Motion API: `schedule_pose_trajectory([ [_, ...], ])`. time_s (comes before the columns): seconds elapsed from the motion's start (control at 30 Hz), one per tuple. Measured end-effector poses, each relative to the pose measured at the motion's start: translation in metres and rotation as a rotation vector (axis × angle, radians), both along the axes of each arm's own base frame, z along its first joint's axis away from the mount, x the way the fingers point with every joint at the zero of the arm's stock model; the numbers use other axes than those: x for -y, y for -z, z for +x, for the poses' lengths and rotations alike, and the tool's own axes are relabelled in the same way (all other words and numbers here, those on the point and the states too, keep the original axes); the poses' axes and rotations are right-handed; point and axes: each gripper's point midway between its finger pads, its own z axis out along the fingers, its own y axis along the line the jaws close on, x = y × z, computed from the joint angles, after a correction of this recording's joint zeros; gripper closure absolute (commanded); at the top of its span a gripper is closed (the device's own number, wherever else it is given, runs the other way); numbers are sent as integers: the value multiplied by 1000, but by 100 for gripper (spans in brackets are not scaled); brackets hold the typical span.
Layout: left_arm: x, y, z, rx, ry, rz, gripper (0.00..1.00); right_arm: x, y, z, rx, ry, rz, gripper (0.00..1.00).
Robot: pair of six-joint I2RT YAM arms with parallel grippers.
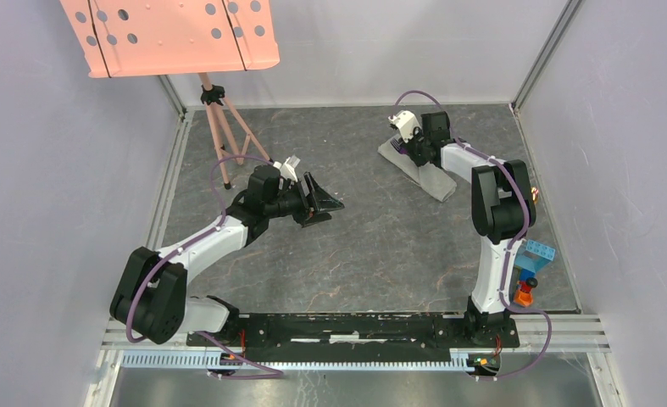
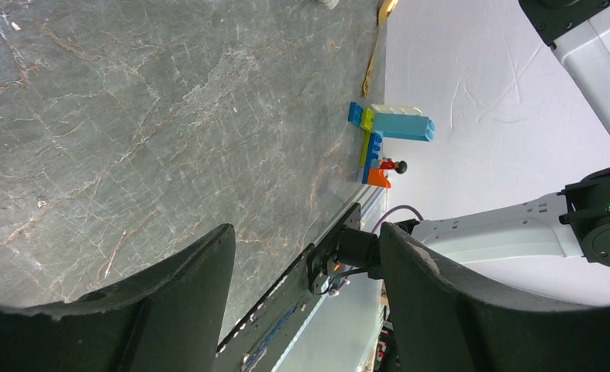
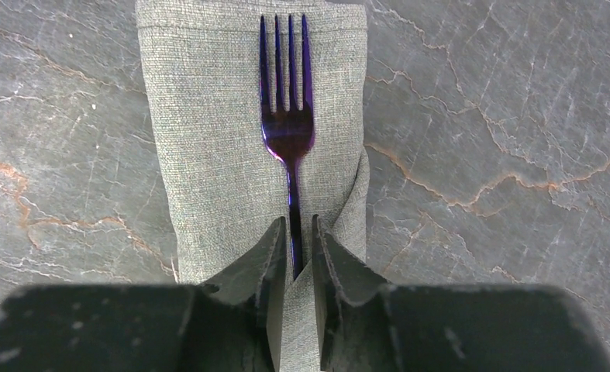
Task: Fold the napkin into a case and place the utensils inside
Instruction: Insert the fork into the folded napkin.
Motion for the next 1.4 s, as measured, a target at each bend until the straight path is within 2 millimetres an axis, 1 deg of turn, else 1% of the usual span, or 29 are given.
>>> schedule_pose_trajectory([
  [0.1,0,0,0,0,0,0,25,-1,0,0,-1,-2,6,72],
  [0.23,0,0,0,2,1,-1,25,-3,0,0,-2,-6,9,72],
  [0.53,0,1,-1,1,2,-2,25,-14,-2,12,15,-24,17,78],
  [0.63,0,0,-1,2,3,-3,25,-16,2,14,10,-27,15,79],
  [0.73,0,-1,0,7,3,-5,25,-16,7,13,-4,-29,12,79],
  [0.8,1,-1,0,10,5,-8,25,-17,9,13,-7,-31,12,81],
  [1.07,1,-1,0,14,6,-10,25,-18,8,14,-4,-34,10,99],
  [1.4,0,3,-2,6,6,-7,25,-15,8,11,4,-23,1,100],
])
